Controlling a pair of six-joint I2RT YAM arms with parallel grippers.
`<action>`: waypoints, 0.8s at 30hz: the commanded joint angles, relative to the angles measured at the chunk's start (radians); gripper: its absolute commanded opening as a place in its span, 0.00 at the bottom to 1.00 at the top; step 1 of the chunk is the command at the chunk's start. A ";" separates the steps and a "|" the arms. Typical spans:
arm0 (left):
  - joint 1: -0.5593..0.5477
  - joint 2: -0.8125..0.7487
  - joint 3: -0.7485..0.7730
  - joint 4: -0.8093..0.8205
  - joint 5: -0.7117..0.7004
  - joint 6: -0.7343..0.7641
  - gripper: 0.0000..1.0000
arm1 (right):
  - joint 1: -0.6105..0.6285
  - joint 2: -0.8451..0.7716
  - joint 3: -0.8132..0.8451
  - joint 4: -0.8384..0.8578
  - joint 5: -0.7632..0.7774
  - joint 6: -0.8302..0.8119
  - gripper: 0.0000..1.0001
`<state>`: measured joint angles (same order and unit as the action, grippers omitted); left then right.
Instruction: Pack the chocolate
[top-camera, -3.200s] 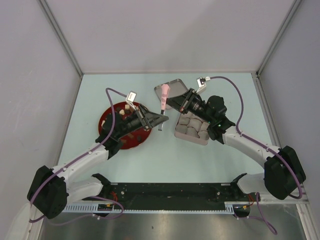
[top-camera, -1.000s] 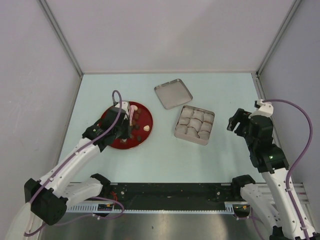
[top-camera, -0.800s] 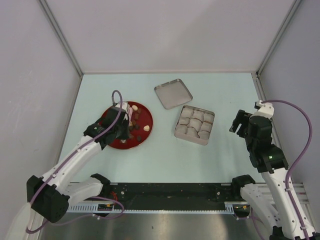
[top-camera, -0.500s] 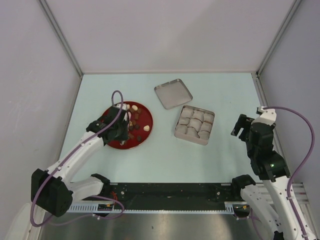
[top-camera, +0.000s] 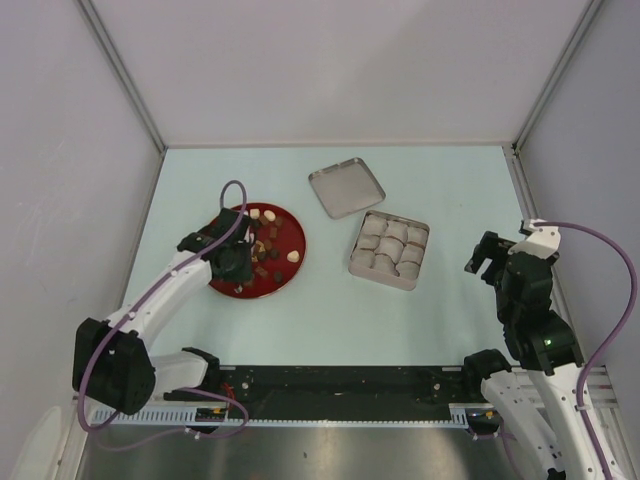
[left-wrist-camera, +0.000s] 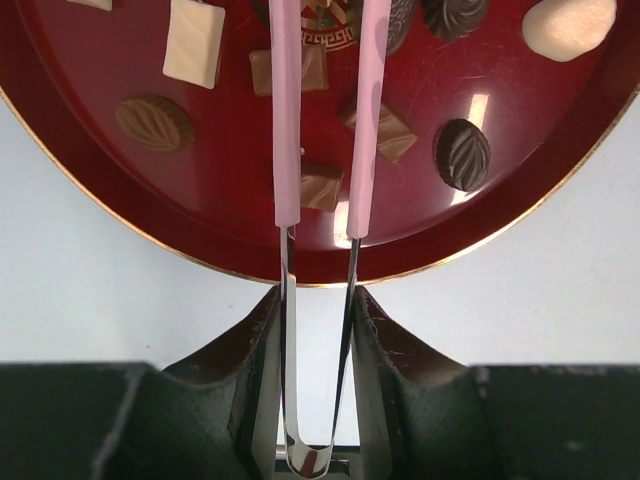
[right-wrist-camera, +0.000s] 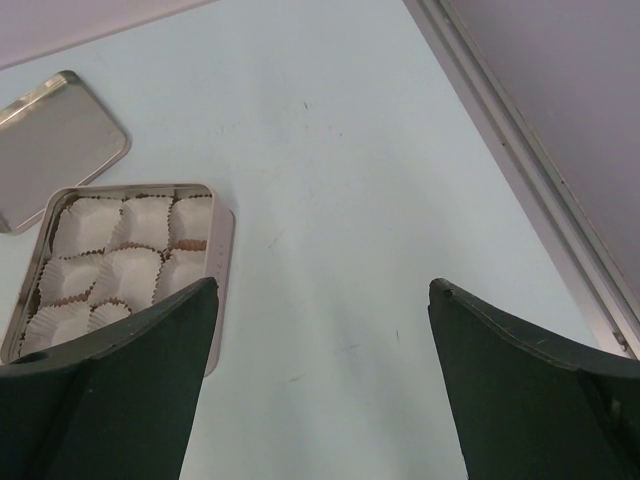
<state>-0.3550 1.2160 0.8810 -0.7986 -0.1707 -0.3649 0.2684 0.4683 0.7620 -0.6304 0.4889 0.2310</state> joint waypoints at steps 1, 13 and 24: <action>0.017 0.027 0.053 0.009 0.011 0.020 0.34 | 0.011 -0.011 -0.003 0.040 0.001 -0.012 0.90; 0.051 0.093 0.084 0.030 0.014 0.055 0.37 | 0.015 -0.010 -0.003 0.041 -0.007 -0.015 0.90; 0.080 0.161 0.130 0.032 0.019 0.104 0.40 | 0.015 -0.008 -0.004 0.043 -0.019 -0.019 0.90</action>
<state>-0.2893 1.3621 0.9512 -0.7872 -0.1673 -0.3016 0.2790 0.4671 0.7589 -0.6228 0.4770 0.2268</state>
